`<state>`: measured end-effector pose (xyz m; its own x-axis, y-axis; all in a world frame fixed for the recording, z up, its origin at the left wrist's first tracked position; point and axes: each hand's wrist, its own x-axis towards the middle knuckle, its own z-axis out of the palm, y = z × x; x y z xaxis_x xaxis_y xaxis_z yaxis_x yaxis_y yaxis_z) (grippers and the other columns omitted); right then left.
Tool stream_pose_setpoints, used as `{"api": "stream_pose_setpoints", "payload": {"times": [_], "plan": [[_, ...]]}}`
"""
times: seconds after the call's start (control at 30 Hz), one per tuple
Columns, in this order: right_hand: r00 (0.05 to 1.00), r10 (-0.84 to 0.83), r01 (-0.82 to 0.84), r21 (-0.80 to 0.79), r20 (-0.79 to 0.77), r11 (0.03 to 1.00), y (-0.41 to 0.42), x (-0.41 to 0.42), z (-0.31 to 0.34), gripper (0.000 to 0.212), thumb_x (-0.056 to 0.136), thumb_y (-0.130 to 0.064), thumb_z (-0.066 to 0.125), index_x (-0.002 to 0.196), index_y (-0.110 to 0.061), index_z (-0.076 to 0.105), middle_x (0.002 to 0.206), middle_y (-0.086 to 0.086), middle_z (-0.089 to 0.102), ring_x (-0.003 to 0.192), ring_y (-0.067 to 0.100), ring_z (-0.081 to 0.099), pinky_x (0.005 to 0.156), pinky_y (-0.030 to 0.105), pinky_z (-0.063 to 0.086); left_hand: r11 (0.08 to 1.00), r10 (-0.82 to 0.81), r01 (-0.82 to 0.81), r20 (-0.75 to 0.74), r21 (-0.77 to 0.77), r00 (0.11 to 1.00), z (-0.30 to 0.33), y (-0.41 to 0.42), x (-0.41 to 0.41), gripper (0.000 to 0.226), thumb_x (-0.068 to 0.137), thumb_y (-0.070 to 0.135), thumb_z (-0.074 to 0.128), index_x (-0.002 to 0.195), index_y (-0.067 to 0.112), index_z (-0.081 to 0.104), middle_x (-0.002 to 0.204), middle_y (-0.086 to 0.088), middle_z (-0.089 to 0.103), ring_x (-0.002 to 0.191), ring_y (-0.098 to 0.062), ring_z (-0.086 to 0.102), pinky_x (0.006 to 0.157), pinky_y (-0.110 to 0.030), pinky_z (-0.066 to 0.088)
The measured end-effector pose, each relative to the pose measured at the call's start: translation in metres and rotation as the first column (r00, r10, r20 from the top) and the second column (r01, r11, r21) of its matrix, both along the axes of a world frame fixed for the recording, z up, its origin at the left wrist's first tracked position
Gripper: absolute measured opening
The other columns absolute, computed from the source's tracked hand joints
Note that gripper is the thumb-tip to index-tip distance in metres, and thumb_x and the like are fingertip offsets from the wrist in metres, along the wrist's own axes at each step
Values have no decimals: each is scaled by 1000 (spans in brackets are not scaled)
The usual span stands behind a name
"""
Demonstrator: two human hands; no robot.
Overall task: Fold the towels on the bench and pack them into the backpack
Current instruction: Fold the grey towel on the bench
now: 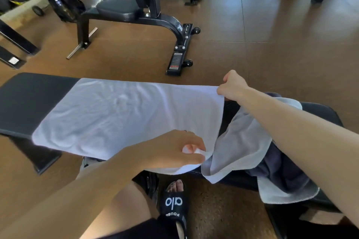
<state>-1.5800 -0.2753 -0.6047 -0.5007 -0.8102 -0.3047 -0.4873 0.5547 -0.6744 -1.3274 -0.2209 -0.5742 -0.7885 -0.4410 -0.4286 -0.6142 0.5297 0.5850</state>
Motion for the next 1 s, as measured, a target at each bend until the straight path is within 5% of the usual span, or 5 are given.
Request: {"api": "stream_pose_setpoints", "payload": {"times": [0.17, 0.23, 0.4, 0.63, 1.0], "plan": [[969, 47, -41, 30, -243, 999, 11, 5, -3, 47, 91, 0, 53, 134, -5, 34, 128, 19, 43, 107, 38, 51, 80, 42, 46, 999, 30, -29, -26, 22, 999, -6, 0, -6, 28, 104, 36, 43, 103, 19, 66, 95, 6, 64, 90, -10, 56, 91, -28, 45], [938, 97, -88, 43, -334, 995, 16, 15, -4, 47, 90, 2, 53, 132, -6, 35, 129, 18, 39, 109, 39, 51, 70, 38, 41, 994, 65, -71, -71, -86, 995, -9, -10, -3, 29, 103, 39, 44, 97, 18, 63, 88, 4, 61, 86, -13, 57, 87, -43, 48], [740, 296, -346, 36, -605, 937, 40, 50, 3, 41, 86, -10, 60, 123, -9, 41, 122, 15, 40, 106, 32, 46, 74, 36, 41, 991, -85, 81, -36, -108, 996, -17, -1, -1, 27, 98, 54, 48, 98, 33, 64, 100, 13, 61, 96, -4, 56, 89, -32, 47], [589, 530, -604, 103, -610, 790, 115, 62, 6, 9, 99, -24, 42, 97, -22, 34, 82, -4, 50, 60, 10, 43, 64, 29, 32, 925, -213, 193, -25, -326, 977, -30, 7, -5, 28, 101, 43, 44, 105, 26, 66, 98, 5, 60, 83, -12, 55, 74, -22, 42], [497, 551, -614, 177, -670, 769, 152, 27, -10, 11, 96, -32, 46, 91, -28, 37, 81, -10, 55, 71, 8, 50, 81, 27, 46, 734, -314, 350, 167, -582, 935, -25, 23, -20, 43, 95, 59, 48, 122, 26, 45, 128, -1, 46, 105, -19, 46, 95, -32, 36]]}}
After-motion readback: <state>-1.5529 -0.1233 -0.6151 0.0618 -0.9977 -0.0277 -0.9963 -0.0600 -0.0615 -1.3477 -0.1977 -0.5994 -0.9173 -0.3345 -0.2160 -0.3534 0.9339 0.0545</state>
